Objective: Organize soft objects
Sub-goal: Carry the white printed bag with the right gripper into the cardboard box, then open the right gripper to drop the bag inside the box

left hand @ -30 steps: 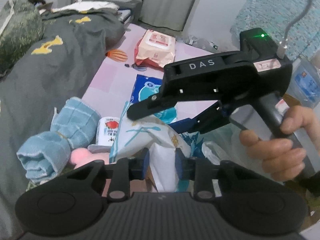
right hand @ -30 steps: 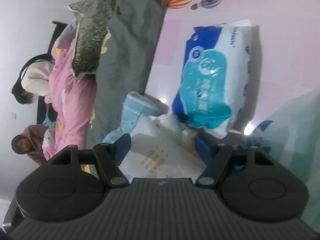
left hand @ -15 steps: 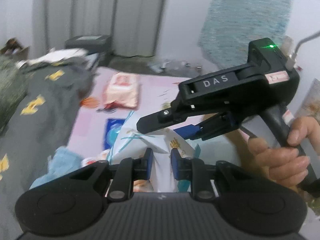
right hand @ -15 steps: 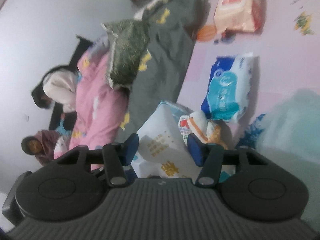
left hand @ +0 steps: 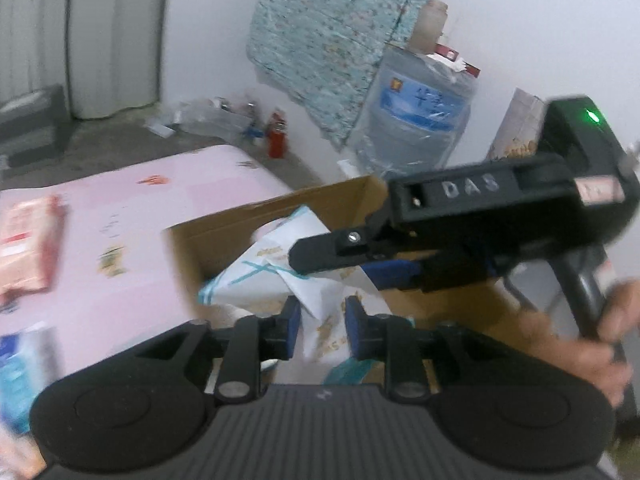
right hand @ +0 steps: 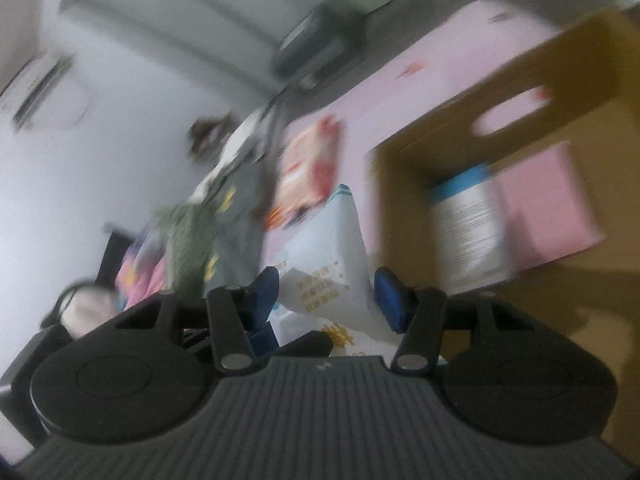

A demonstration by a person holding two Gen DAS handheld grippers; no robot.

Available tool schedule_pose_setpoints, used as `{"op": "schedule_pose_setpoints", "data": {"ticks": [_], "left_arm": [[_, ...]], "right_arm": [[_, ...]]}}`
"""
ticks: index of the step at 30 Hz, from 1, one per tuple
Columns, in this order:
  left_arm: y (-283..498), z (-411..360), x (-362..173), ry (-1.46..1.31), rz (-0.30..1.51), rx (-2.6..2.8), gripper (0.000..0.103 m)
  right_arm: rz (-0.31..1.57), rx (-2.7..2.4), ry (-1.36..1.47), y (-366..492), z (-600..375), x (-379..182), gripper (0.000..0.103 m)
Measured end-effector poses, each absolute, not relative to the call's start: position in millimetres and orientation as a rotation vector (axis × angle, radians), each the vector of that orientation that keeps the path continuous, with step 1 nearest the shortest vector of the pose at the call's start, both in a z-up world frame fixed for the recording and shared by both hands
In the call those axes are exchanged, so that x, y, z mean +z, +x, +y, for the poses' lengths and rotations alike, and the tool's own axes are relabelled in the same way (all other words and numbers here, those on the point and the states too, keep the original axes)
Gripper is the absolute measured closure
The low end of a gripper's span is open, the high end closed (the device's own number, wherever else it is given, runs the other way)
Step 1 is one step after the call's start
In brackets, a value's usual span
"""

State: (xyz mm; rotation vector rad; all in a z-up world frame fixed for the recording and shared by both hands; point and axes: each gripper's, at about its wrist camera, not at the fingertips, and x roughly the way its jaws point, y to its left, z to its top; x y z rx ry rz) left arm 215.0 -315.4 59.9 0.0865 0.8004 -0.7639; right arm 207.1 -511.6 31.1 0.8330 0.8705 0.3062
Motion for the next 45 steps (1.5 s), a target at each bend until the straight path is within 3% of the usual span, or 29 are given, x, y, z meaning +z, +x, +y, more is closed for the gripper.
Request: {"op": "schedule_pose_setpoints", "data": {"ticks": [1, 3, 5, 10, 21, 26, 34, 38, 40, 43, 45], "left_arm": [[224.0, -329.9, 57.7, 0.084, 0.794, -0.772, 0.069], [242.3, -357.7, 49.1, 0.102, 0.793, -0.792, 0.046], [259.0, -380.2, 33.6, 0.112, 0.838, -0.755, 0.033], [276.9, -382.9, 8.2, 0.079, 0.947, -0.713, 0.032], [256.1, -300.6, 47.1, 0.071, 0.835, -0.635, 0.032], [237.7, -260.1, 51.7, 0.024, 0.804, -0.600, 0.032], [214.8, -209.0, 48.0, -0.027, 0.765, -0.579, 0.032], [213.5, -194.2, 42.1, -0.050, 0.769, -0.567, 0.032], [213.7, -188.2, 38.4, -0.059, 0.777, -0.569, 0.032], [216.5, -180.4, 34.3, -0.072, 0.785, -0.573, 0.032], [219.1, -177.0, 32.6, -0.081, 0.789, -0.575, 0.032]], "right_arm": [[0.856, 0.275, 0.840, 207.9, -527.6, 28.5, 0.050], [0.830, 0.212, 0.825, 212.4, -552.5, 25.8, 0.050], [0.816, 0.125, 0.752, 220.1, -573.1, 22.3, 0.048], [0.802, -0.066, 0.587, 225.6, -599.2, 9.3, 0.047], [0.875, -0.061, 0.503, 192.9, -571.5, 4.8, 0.047], [0.907, -0.119, 0.391, 187.1, -556.8, 12.3, 0.051], [0.961, -0.273, 0.456, 182.1, -552.1, -18.5, 0.052], [0.969, -0.350, 0.390, 202.7, -544.9, -39.1, 0.065], [0.975, -0.374, 0.395, 207.9, -542.4, -46.3, 0.079], [0.951, -0.372, 0.427, 208.2, -540.0, -52.2, 0.089], [0.937, -0.340, 0.495, 210.3, -543.1, -55.7, 0.089]]}}
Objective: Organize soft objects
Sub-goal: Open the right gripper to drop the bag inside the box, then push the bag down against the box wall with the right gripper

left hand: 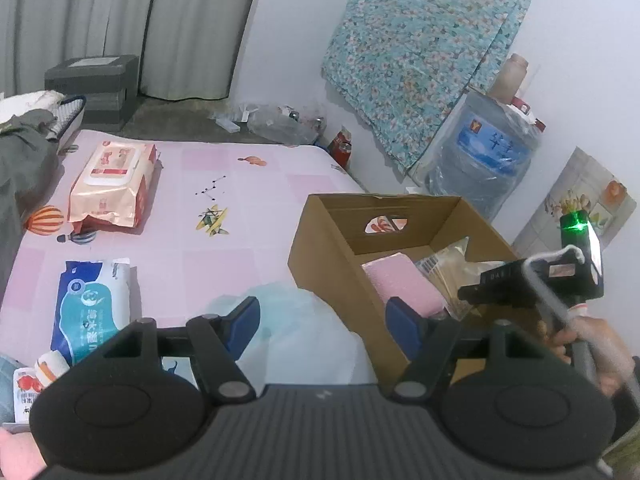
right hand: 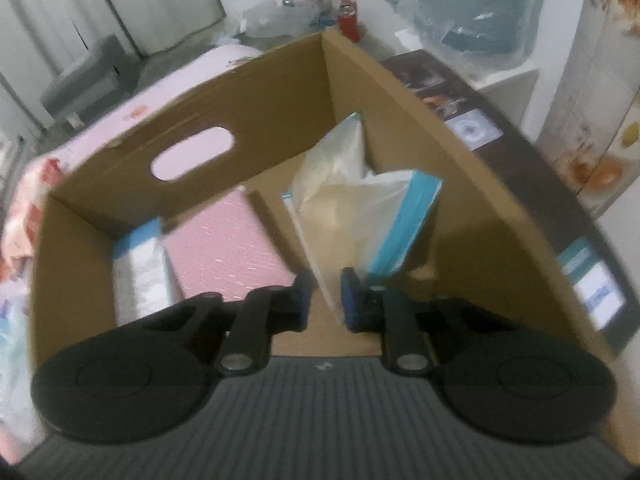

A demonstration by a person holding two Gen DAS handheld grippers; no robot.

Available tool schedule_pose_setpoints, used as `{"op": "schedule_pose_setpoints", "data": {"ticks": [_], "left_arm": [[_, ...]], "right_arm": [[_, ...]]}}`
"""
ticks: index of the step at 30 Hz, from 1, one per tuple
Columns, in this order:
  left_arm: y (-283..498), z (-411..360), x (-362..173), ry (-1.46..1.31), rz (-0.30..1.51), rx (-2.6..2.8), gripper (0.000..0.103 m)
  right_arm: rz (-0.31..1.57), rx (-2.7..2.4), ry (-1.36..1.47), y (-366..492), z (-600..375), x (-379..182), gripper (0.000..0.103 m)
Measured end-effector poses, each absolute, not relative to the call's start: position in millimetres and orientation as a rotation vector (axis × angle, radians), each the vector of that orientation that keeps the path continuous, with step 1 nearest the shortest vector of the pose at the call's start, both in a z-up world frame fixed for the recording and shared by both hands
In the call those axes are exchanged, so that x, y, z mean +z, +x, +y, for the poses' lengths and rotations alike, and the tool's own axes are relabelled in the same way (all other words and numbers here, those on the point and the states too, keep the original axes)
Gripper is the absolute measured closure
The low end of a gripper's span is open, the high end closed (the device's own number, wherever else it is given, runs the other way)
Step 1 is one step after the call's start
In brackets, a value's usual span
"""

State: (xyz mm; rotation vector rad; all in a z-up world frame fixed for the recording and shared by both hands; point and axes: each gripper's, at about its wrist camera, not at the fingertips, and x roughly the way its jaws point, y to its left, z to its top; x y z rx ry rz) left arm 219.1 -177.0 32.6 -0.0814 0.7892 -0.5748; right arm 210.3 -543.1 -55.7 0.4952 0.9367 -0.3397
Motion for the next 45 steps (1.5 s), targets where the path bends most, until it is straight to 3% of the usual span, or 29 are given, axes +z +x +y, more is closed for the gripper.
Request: {"op": "schedule_pose_setpoints", "data": {"ticks": [5, 11, 14, 29, 30, 33, 35, 41, 43, 45], "left_arm": [[225.0, -169.0, 28.8, -0.103, 0.805, -0.568, 0.032], [228.2, -162.6, 26.3, -0.122, 0.807, -0.562, 0.032], [227.9, -161.1, 26.0, -0.126, 0.806, -0.566, 0.032], [230.1, -151.5, 23.7, -0.130, 0.816, -0.549, 0.032], [229.9, -151.5, 24.0, -0.130, 0.815, -0.549, 0.032], [229.5, -151.0, 24.3, -0.133, 0.817, -0.548, 0.032], [227.6, -150.2, 25.2, -0.139, 0.816, -0.550, 0.032], [219.6, -149.3, 29.3, -0.140, 0.803, -0.563, 0.032], [218.7, -148.2, 31.0, -0.137, 0.801, -0.564, 0.032], [218.1, -147.4, 32.9, -0.139, 0.797, -0.563, 0.032]], "right_arm": [[0.941, -0.223, 0.653, 220.8, -544.6, -63.3, 0.088], [0.827, -0.351, 0.311, 226.6, -518.5, -13.4, 0.086], [0.831, -0.472, 0.212, 229.3, -517.5, -16.5, 0.080], [0.837, -0.430, 0.440, 210.6, -509.0, -55.5, 0.079], [0.819, -0.450, 0.417, 205.5, -506.8, -51.1, 0.074], [0.788, -0.519, 0.361, 198.0, -503.6, -44.1, 0.043], [0.800, -0.558, 0.352, 201.9, -506.1, -46.7, 0.036], [0.830, -0.571, 0.518, 217.9, -530.8, -72.0, 0.037], [0.824, -0.546, 0.611, 216.1, -535.1, -83.6, 0.058], [0.800, -0.512, 0.707, 211.7, -541.6, -93.0, 0.067]]}}
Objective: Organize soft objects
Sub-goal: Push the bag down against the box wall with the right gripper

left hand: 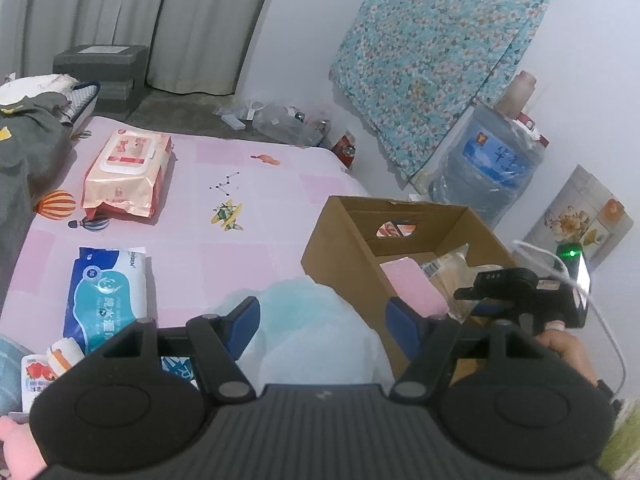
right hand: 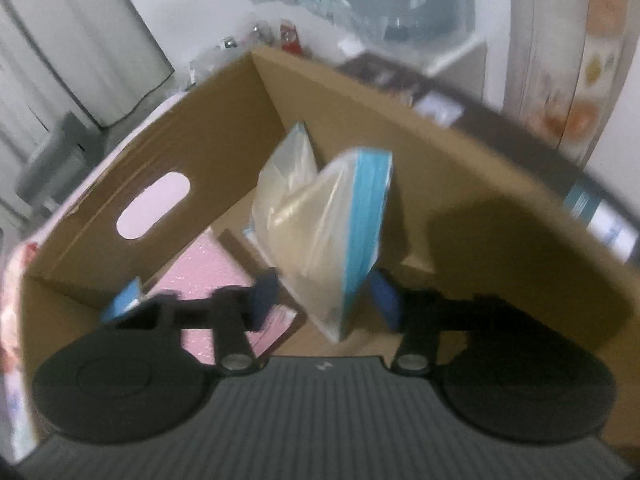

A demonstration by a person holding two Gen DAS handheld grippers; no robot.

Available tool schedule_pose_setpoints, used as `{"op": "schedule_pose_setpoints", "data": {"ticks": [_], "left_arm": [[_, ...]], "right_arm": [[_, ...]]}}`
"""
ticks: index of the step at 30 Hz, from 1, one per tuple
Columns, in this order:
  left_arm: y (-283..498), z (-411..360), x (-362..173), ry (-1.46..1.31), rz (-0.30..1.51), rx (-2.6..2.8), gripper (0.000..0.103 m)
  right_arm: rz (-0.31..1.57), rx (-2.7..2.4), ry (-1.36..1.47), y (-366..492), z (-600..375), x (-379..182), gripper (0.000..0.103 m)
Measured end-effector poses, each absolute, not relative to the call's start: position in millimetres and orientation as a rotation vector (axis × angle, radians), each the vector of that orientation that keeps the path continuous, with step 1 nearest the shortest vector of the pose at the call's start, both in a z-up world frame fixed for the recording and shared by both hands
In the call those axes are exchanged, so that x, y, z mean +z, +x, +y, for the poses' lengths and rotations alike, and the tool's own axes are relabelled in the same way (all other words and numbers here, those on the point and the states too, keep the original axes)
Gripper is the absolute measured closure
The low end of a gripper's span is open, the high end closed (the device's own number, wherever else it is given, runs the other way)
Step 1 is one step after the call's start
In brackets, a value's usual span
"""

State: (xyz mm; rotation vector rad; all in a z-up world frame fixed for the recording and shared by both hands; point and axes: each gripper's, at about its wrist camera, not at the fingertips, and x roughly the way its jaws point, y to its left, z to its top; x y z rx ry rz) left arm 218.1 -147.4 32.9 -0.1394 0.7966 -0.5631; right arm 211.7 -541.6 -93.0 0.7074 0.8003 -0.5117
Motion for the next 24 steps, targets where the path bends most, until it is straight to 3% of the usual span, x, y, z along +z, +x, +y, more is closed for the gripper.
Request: {"op": "schedule_pose_setpoints", "data": {"ticks": [4, 11, 16, 20, 24], "left_arm": [[216.7, -144.4, 35.7, -0.139, 0.789, -0.561, 0.032], [215.8, -141.7, 36.3, -0.141, 0.789, -0.551, 0.032], [215.6, -141.6, 36.6, -0.141, 0.787, -0.555, 0.032], [215.9, -142.2, 36.2, -0.141, 0.789, -0.555, 0.032], [214.6, -143.2, 35.5, -0.139, 0.792, -0.553, 0.032]], "right_arm": [[0.741, -0.434, 0.899, 202.3, -553.2, -104.9, 0.079], [0.702, -0.356, 1.056, 202.2, -560.2, -116.5, 0.078], [0.775, -0.438, 0.921, 201.0, -554.3, -100.7, 0.061], [0.734, -0.468, 0.748, 189.4, -534.4, -73.3, 0.061], [0.615, -0.524, 0.603, 189.0, -528.8, -49.1, 0.068]]}}
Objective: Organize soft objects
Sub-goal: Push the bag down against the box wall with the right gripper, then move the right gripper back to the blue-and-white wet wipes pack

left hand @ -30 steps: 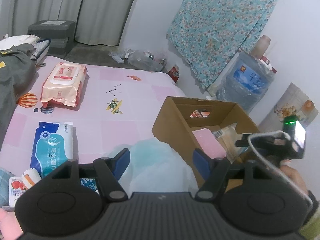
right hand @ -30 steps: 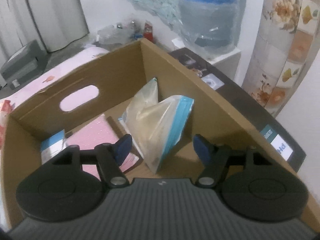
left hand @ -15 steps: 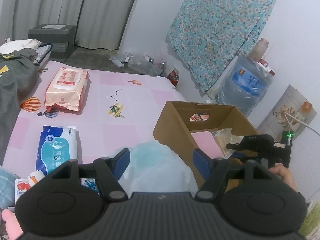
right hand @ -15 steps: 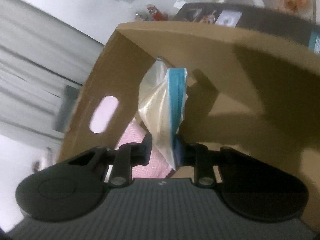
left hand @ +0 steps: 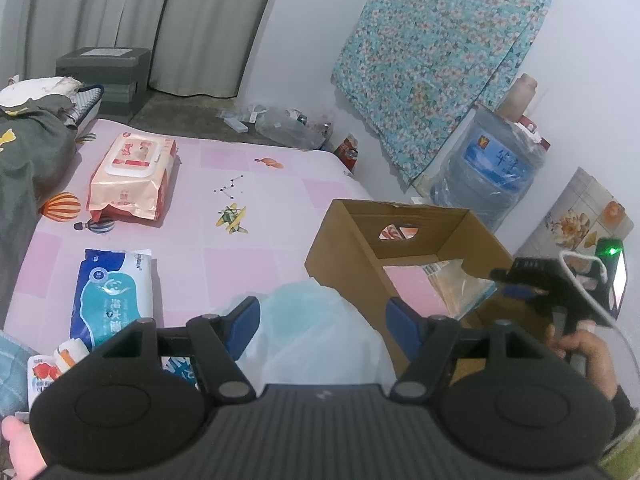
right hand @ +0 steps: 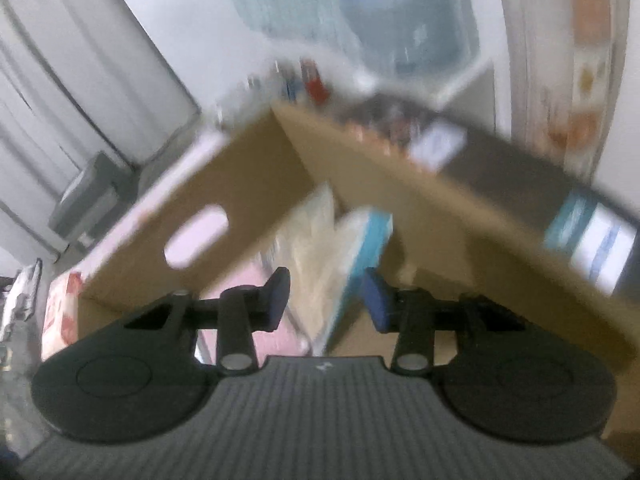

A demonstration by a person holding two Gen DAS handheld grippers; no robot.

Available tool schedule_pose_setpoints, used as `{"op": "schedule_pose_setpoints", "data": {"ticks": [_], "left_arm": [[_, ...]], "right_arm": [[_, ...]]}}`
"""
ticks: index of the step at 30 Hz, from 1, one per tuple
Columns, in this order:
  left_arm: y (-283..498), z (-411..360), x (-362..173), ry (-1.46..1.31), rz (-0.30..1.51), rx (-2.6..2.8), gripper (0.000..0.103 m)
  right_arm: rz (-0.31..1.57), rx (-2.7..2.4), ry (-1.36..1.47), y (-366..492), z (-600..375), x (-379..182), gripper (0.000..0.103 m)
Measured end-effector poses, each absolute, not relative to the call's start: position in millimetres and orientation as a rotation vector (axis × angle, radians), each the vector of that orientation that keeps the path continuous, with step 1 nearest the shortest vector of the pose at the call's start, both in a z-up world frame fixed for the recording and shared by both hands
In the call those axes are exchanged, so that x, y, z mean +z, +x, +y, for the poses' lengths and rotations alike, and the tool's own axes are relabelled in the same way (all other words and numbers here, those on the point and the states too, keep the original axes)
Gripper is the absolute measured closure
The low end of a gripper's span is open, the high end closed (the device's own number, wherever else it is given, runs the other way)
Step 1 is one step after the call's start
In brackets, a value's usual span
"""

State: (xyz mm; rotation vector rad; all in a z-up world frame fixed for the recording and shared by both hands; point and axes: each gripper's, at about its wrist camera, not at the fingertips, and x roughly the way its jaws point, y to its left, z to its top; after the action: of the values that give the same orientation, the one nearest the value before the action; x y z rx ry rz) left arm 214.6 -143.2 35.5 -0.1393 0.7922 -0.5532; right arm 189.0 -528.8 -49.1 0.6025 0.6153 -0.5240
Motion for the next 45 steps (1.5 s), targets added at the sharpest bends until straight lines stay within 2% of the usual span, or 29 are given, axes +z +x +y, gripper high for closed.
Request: {"op": "schedule_pose_setpoints", "data": {"ticks": [3, 6, 13, 18, 22, 29, 32, 34, 38, 40, 43, 45], "left_arm": [[213.8, -142.4, 35.5, -0.140, 0.792, -0.552, 0.032], [214.2, -140.6, 34.7, -0.140, 0.794, -0.546, 0.032], [215.9, -135.8, 34.3, -0.143, 0.794, -0.538, 0.032], [215.4, -135.3, 34.3, -0.142, 0.794, -0.535, 0.032], [212.7, -132.4, 35.0, -0.141, 0.788, -0.529, 0.032], [201.6, -122.5, 42.5, -0.135, 0.768, -0.514, 0.029], [191.9, -112.6, 47.4, -0.126, 0.753, -0.504, 0.024], [183.9, -103.9, 50.5, -0.120, 0.742, -0.493, 0.019], [165.0, -83.4, 54.2, -0.102, 0.732, -0.446, 0.012], [153.8, -72.0, 54.7, -0.080, 0.725, -0.407, 0.009], [139.5, -51.3, 54.9, -0.075, 0.715, -0.362, 0.006], [126.9, -33.4, 54.8, -0.085, 0.697, -0.326, 0.003]], "right_arm": [[0.614, -0.581, 0.547, 198.6, -533.3, -51.0, 0.071], [0.706, -0.605, 0.611, 215.0, -548.2, -78.1, 0.076], [0.765, -0.589, 0.716, 222.6, -564.0, -100.2, 0.076], [0.732, -0.477, 1.039, 210.1, -579.7, -122.3, 0.084], [0.731, -0.475, 1.048, 211.1, -581.1, -126.4, 0.081], [0.697, -0.468, 0.942, 195.8, -567.5, -94.7, 0.078], [0.667, -0.441, 0.897, 174.8, -554.8, -70.2, 0.071], [0.642, -0.408, 0.850, 160.6, -542.2, -50.6, 0.056], [0.574, -0.305, 0.725, 134.1, -511.1, -8.4, 0.036], [0.535, -0.249, 0.658, 122.2, -489.8, 13.0, 0.021], [0.515, -0.154, 0.575, 110.2, -457.2, 39.4, 0.015], [0.520, -0.067, 0.559, 109.3, -437.8, 49.5, 0.015]]}}
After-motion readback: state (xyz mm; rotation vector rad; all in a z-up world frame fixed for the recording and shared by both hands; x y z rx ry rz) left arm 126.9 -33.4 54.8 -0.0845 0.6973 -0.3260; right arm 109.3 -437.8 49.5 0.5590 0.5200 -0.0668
